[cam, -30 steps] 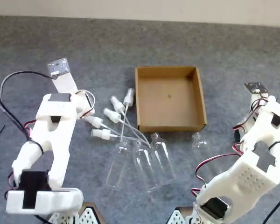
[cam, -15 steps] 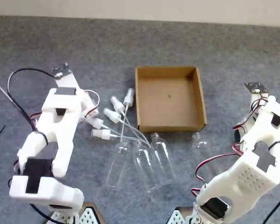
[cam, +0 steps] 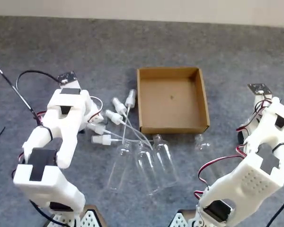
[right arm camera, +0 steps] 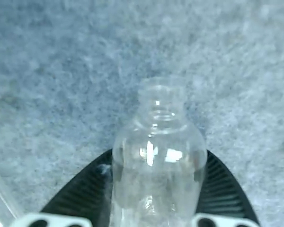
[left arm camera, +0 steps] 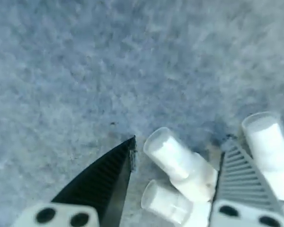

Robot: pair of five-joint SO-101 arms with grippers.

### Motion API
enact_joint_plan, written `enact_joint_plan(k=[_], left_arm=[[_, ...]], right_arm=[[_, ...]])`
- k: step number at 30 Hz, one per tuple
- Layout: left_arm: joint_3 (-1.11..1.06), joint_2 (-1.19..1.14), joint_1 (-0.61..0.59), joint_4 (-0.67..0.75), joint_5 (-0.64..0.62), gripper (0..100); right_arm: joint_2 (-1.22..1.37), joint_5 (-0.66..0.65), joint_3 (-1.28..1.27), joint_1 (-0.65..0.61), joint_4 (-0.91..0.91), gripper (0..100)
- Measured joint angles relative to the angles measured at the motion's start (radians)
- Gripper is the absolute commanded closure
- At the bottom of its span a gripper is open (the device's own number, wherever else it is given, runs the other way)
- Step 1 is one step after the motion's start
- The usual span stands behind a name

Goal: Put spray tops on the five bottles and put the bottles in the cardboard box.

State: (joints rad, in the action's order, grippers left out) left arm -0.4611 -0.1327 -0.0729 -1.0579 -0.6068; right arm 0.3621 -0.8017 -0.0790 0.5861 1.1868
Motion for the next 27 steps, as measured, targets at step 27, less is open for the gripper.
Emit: enact_joint_plan(k=[27], left_arm=[[0.591, -0.009, -0.015, -0.061, 0.396, 95]], right_arm=[[0.0, 0.0, 0.0, 0.0, 0.0, 82.0]])
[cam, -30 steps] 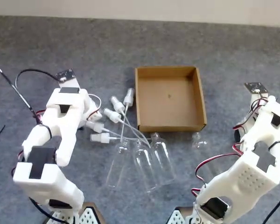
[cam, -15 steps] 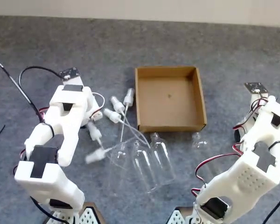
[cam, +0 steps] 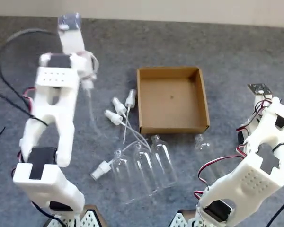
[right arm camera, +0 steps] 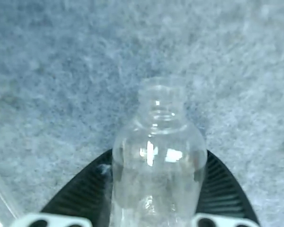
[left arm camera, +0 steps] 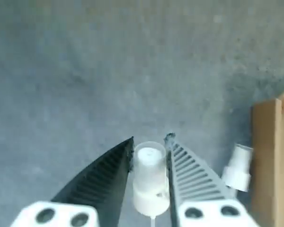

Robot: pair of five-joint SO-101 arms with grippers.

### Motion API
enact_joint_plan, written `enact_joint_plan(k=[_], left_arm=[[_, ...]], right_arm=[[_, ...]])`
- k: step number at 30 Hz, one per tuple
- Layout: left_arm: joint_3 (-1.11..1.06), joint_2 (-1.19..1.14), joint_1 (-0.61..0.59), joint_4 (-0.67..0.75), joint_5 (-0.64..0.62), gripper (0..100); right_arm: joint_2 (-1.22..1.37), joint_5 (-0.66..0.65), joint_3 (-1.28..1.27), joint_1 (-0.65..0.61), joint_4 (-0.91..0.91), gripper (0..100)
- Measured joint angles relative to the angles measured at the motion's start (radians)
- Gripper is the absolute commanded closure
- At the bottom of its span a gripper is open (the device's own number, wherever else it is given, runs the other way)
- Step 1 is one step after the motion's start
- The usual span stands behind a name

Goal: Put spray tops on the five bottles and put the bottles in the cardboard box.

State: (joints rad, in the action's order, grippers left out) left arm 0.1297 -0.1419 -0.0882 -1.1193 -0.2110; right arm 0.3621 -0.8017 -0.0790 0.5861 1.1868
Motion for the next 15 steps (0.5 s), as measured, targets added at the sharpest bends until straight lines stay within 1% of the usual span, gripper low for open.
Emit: enact_joint_plan(k=[3, 8, 10, 12, 15], left_arm=[[0.169, -0.003, -0.046, -0.133, 0.213, 95], [0.413, -0.003, -0.075, -0.394, 0.557, 95], [0.433, -0.005, -0.083, -0.48, 0.692, 95], [0.396, -0.035, -0.083, -0.539, 0.799, 95], [0.264, -0.117, -0.081, -0.539, 0.845, 95]], right_arm=[[0.0, 0.0, 0.0, 0.0, 0.0, 82.0], [0.0, 0.0, 0.0, 0.0, 0.0, 82.0], [0.0, 0.0, 0.0, 0.0, 0.0, 82.0], [0.0, 0.0, 0.0, 0.0, 0.0, 82.0], [0.0, 0.0, 0.0, 0.0, 0.0, 82.0]])
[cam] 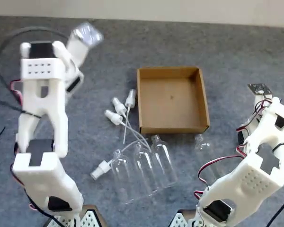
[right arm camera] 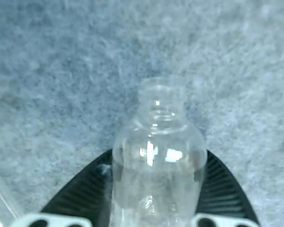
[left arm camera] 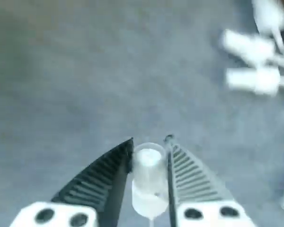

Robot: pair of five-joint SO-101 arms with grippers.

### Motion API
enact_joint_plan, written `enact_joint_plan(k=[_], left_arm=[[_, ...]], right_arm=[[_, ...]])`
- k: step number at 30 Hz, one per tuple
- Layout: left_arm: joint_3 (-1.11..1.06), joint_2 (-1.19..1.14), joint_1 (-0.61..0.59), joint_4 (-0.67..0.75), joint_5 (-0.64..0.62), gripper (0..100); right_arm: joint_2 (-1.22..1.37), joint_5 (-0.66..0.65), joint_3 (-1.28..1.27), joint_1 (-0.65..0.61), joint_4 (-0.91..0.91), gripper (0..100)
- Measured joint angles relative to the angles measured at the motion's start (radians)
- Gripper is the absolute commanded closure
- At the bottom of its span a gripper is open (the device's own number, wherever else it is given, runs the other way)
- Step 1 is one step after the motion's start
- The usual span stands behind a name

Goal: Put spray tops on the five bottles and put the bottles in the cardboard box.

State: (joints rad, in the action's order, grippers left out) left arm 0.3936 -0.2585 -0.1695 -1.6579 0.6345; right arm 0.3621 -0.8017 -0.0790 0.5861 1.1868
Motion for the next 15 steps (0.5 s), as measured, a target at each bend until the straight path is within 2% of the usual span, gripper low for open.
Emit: enact_joint_plan(k=[6, 9, 12, 15], left_arm=[[-0.292, -0.086, 0.025, 0.227, 0.005, 94], [-0.404, -0.087, 0.063, 0.324, -0.023, 89], [-0.454, -0.087, 0.083, 0.377, -0.048, 82], [-0.459, -0.087, 0.08, 0.39, -0.052, 82]], right_arm=[[0.0, 0.0, 0.0, 0.0, 0.0, 81.7], [0.0, 0.0, 0.0, 0.0, 0.0, 81.7], [0.0, 0.0, 0.0, 0.0, 0.0, 79.7], [0.0, 0.0, 0.0, 0.0, 0.0, 75.9]])
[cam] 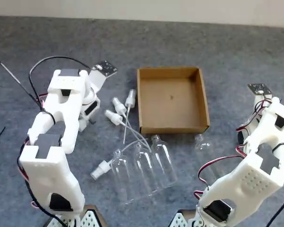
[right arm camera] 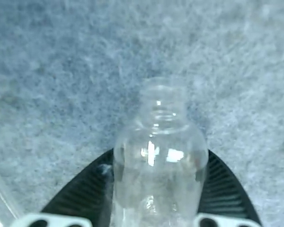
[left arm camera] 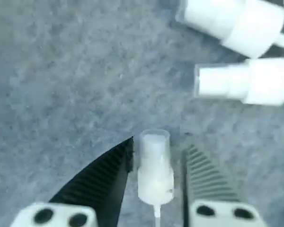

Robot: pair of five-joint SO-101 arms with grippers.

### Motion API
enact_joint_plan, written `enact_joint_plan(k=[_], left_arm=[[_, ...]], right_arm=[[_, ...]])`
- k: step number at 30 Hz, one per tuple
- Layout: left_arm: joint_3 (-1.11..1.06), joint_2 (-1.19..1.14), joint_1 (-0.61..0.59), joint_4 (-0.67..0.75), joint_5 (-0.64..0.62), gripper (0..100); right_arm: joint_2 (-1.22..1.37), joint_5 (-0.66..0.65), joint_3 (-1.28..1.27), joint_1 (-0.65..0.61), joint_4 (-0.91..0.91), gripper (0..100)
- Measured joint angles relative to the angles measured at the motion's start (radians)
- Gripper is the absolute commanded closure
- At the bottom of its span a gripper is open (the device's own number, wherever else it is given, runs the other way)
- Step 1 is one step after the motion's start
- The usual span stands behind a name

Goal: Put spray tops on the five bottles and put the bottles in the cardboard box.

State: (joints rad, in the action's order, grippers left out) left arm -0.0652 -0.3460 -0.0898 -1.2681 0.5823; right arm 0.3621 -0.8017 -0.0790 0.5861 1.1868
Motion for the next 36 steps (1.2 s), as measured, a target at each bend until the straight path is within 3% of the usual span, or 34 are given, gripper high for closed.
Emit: enact_joint_plan(k=[21, 25, 36], left_arm=[[-0.011, -0.075, -0.003, -0.005, -0.005, 86], [-0.005, -0.089, -0.008, -0.006, -0.005, 96], [-0.012, -0.02, -0.008, -0.009, -0.055, 96]], right_arm=[[0.0, -0.006, 0.0, 0.0, 0.075, 75.4], [0.0, -0.006, 0.0, 0.002, 0.075, 75.3], [0.0, -0.006, 0.0, 0.003, 0.081, 75.4]])
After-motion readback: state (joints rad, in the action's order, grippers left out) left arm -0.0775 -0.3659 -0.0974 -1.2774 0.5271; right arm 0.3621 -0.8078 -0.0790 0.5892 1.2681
